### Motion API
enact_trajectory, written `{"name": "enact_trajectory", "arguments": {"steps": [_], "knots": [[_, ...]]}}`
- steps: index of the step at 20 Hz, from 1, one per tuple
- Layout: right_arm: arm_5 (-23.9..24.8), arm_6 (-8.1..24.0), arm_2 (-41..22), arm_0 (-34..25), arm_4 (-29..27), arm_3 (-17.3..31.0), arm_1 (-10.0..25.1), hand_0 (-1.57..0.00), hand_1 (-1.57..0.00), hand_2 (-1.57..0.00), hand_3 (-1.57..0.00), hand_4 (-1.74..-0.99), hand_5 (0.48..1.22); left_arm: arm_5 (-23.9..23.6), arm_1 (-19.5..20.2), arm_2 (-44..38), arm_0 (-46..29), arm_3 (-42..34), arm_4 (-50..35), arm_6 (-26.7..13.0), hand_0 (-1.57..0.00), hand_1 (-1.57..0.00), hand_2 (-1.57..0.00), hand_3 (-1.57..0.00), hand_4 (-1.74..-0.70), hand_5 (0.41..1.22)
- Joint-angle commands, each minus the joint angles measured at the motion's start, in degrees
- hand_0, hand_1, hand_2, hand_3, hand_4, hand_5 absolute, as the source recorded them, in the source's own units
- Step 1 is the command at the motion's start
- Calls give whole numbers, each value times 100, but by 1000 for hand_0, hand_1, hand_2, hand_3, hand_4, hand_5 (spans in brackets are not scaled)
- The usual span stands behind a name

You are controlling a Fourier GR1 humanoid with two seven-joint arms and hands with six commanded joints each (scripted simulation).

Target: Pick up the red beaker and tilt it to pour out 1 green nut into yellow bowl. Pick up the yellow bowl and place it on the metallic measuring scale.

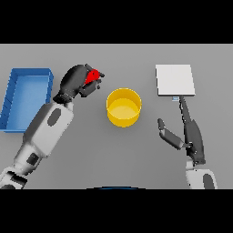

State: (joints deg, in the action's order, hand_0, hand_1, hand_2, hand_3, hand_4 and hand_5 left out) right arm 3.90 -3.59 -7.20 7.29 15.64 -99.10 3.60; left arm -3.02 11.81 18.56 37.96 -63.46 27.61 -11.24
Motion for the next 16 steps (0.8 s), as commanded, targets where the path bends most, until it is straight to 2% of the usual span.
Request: {"name": "enact_trajectory", "arguments": {"steps": [1,3,6,8,10,11,13,15,16], "knots": [[-8,-22,-31,44,-5,20,-42,1,1,1,1,-1254,687,53,81,213,93,88,245,-57,-1569,-1569,-1569,-1568,-1738,1133],[-30,-32,-33,79,-8,-73,-14,1,1,1,1,-1256,690,118,181,694,246,85,746,-217,-1570,-1570,-1570,-1569,-1739,1127],[-57,27,-49,76,-19,-92,-17,1,1,1,1,-1270,700,370,361,1174,609,208,1268,-364,-1570,-1570,-1570,-1570,-1740,1173],[-82,18,-31,70,-56,-80,-6,1,1,1,1,-1274,704,487,478,1424,785,299,1504,-230,-1571,-1571,-1571,-1570,-1740,1190],[-54,8,-49,81,-40,-143,-37,1,1,1,1,-1284,705,712,568,1667,1044,395,1750,-200,-1571,-1571,-1571,-1571,-1649,1201],[-41,12,-33,95,-65,-59,-70,1,1,1,1,-1283,702,829,620,1793,1145,382,1845,-163,-1571,-1571,-1571,-1571,-1666,1205],[-47,-84,-33,116,-141,-87,-131,1,1,1,1,-1287,690,1204,664,2095,1371,498,2031,-124,-1571,-1571,-1571,-1391,-1687,1211],[-16,-132,27,127,-192,33,-157,1,1,1,1,-1292,678,1411,677,2387,1627,628,2229,64,-1571,-1571,-1571,-1277,-1701,1215],[-25,-127,40,97,-228,10,-159,1,1,1,1,-1294,672,1457,672,2532,1754,711,2329,210,-1571,-1571,-1571,-1336,-1707,1216]]}}
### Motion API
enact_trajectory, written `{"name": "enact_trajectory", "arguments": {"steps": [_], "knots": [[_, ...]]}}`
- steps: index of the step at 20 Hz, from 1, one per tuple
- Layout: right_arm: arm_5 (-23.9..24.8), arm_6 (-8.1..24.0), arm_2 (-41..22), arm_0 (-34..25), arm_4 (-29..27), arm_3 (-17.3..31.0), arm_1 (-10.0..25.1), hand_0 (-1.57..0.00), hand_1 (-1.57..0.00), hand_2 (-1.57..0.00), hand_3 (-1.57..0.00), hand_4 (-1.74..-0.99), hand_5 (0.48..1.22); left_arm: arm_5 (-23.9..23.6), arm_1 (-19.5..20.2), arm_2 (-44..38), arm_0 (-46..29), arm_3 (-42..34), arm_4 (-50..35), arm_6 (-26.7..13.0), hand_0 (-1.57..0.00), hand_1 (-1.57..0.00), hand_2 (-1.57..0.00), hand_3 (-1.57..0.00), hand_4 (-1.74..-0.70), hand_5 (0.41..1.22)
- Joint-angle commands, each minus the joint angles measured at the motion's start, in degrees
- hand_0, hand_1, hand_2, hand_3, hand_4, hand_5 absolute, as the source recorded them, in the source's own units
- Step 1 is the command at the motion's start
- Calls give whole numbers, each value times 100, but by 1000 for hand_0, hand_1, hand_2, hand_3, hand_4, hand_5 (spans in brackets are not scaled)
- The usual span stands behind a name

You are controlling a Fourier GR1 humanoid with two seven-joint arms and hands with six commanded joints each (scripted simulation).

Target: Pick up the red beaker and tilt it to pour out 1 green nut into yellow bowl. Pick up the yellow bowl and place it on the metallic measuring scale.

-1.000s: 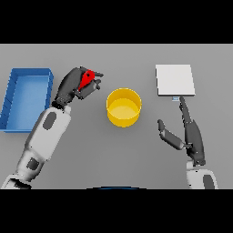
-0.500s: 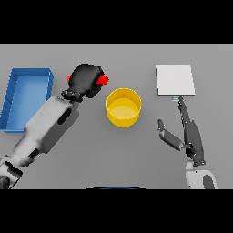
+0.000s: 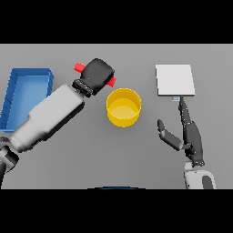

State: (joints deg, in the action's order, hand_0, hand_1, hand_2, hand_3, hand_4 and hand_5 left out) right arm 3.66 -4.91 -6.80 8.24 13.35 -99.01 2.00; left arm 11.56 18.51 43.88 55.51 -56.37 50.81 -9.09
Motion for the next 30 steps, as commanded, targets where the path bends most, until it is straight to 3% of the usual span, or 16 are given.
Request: {"name": "enact_trajectory", "arguments": {"steps": [1,3,7,14,18,26,30], "knots": [[8,-5,-10,21,-21,-22,-41,1,1,1,1,-1295,664,96,-27,147,98,88,87,101,-1571,-1571,-1571,-1383,-1713,1217],[-47,1,23,47,-132,-48,-43,1,1,1,1,-1294,653,237,-55,485,300,205,302,342,-1571,-1571,-1571,-1451,-1723,1218],[38,75,39,-11,-92,22,-95,1,1,1,1,-1291,634,474,-119,1096,634,458,752,451,-1571,-1571,-1571,-1522,-1734,1220],[122,-36,7,-7,72,137,-89,1,1,1,1,-1276,593,581,-192,1808,1218,781,1209,719,-1571,-1571,-1571,-1561,-1739,1221],[277,102,-61,-37,306,103,-124,1,1,1,1,-1236,582,857,-270,2191,1583,1021,1388,906,-1571,-1571,-1571,-1567,-1736,1221],[271,11,-27,-73,308,175,-72,1,1,1,1,-1210,594,753,-381,2925,2053,1163,1740,1281,-1571,-1571,-1571,-1570,-1734,1221],[320,-74,-57,-23,368,96,-90,1,1,1,1,-1209,592,625,-174,2737,2552,1368,1548,1488,-1571,-1571,-1571,-1571,-1729,1221]]}}
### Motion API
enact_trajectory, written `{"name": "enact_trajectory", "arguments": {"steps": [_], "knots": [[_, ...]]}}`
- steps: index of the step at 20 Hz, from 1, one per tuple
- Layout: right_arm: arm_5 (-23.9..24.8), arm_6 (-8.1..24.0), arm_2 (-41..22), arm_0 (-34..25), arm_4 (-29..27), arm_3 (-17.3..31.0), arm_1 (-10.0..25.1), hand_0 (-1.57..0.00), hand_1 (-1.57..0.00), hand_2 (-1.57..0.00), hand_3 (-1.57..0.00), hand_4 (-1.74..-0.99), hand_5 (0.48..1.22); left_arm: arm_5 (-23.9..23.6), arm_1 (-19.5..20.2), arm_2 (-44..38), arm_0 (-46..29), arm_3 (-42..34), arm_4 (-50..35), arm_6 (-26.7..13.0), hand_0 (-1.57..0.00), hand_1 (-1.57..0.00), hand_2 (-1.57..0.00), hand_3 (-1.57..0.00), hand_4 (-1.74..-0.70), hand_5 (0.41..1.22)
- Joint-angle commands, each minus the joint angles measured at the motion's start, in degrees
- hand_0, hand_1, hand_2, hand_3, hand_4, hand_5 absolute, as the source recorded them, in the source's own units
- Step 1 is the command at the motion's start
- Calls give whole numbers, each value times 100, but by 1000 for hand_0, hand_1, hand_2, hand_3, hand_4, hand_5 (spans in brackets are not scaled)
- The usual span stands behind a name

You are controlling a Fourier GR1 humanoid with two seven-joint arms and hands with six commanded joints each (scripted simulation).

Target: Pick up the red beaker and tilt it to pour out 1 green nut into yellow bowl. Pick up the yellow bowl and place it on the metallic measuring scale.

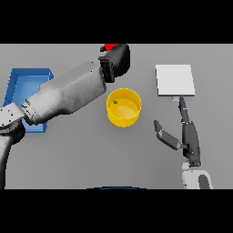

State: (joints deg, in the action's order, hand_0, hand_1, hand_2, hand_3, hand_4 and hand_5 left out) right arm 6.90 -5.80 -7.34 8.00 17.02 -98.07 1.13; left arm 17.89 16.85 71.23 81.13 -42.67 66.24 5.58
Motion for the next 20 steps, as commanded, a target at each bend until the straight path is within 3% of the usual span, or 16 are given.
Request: {"name": "enact_trajectory", "arguments": {"steps": [1,2,4,5,9,12,14,18,20], "knots": [[17,23,-18,-35,35,53,-19,1,1,1,1,-1203,592,-141,53,-83,124,130,-46,14,-1571,-1571,-1571,-1494,-1727,1221],[13,112,-6,-118,25,79,-22,1,1,1,1,-1201,592,-170,129,-199,314,243,-117,18,-1571,-1571,-1399,-1509,-1676,1221],[-22,42,8,-109,-46,103,-30,1,1,1,1,-1186,596,-286,320,-471,652,425,-361,154,-1571,-1571,-1461,-1041,-1699,1221],[-96,39,38,-117,-152,128,-15,1,1,1,1,-1183,596,-379,413,-596,810,548,-471,220,-1571,-1571,-1483,-1147,-1701,1221],[-200,-56,78,-157,-347,200,-46,1,1,1,1,-1193,597,-329,607,-1414,1145,1303,-1225,-264,-1571,-1571,-1535,-1397,-1720,1221],[-248,-146,64,-137,-374,188,-16,1,1,1,1,-1209,593,-460,992,-2414,988,1802,-2245,-927,-1571,-1571,-1553,-1365,-1729,1221],[-323,-180,98,-112,-469,219,17,1,1,1,1,-1224,592,-759,1192,-2993,768,2046,-2915,-1153,-1571,-1571,-1559,-1368,-1733,1221],[-293,-266,112,-194,-426,309,56,1,1,1,1,-1222,586,-1368,1795,-3806,68,1946,-4067,-1097,-1571,-1571,-1566,-1426,-1738,1221],[-292,-299,113,-221,-376,281,128,1,1,1,1,-1223,591,-1706,2036,-4081,-467,1663,-4562,-1480,-1571,-1571,-1568,-1414,-1739,1221]]}}
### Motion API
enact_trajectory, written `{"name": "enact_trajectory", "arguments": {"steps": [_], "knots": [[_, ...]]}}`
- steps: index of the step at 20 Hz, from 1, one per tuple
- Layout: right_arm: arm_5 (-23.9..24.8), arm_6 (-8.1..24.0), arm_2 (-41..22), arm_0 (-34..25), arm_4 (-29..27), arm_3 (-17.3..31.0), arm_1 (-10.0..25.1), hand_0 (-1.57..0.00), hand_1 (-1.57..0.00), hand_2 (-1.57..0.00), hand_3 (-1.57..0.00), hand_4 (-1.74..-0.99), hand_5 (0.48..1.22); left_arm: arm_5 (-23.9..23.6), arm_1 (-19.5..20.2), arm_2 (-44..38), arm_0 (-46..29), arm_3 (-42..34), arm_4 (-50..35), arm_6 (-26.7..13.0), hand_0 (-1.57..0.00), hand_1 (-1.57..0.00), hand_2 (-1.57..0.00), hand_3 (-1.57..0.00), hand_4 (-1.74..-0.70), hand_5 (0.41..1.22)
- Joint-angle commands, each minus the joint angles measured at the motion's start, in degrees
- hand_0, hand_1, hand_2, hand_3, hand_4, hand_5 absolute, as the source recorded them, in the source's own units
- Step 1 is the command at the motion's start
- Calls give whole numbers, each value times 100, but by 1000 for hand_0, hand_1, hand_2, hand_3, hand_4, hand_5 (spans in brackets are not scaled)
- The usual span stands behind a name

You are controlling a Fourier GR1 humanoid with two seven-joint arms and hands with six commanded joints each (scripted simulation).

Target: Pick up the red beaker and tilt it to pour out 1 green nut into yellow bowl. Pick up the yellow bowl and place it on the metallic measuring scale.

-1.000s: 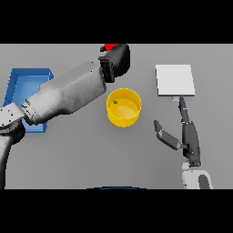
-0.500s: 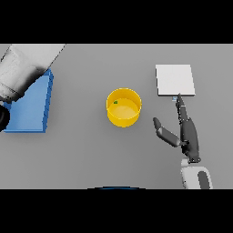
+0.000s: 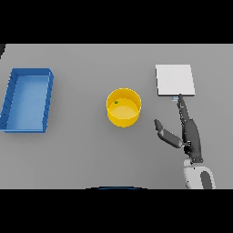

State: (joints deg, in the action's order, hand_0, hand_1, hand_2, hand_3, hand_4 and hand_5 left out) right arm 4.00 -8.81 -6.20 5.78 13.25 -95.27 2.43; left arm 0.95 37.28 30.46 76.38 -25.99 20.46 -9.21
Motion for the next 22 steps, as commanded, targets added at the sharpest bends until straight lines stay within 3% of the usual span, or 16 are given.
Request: {"name": "enact_trajectory", "arguments": {"steps": [1,8,12,17,20,22], "knots": [[-46,-5,13,30,-34,-45,48,1,1,1,1,-1217,595,-235,138,-141,-286,-283,-234,-211,-1571,-1571,-1569,-1415,-1739,1221],[-107,60,-48,-19,112,57,176,1,1,1,1,-1210,649,-1592,754,-547,-2630,-2615,-1571,-1829,-1571,-1571,-1570,-1452,-1741,1221],[-101,136,-96,-44,151,10,154,1,1,1,1,-1215,664,-2270,931,-438,-3722,-3619,-1871,-2198,-1571,-1571,-1571,-1449,-1741,1221],[-109,158,-86,-45,129,9,150,1,1,1,1,-1217,666,-2702,909,-343,-4264,-3922,-2149,-2411,-1571,-1571,-1571,-1509,-1741,1221],[-68,57,-109,1,190,20,142,1,1,1,1,-1207,665,-2877,875,-164,-4402,-3980,-2194,-2519,-1571,-1571,-1571,-1539,-1741,1117],[-71,84,-100,-7,174,-27,154,1,1,1,1,-1205,664,-2892,918,-14,-4418,-3936,-2218,-2571,-1571,-1571,-1571,-1551,-1741,967]]}}
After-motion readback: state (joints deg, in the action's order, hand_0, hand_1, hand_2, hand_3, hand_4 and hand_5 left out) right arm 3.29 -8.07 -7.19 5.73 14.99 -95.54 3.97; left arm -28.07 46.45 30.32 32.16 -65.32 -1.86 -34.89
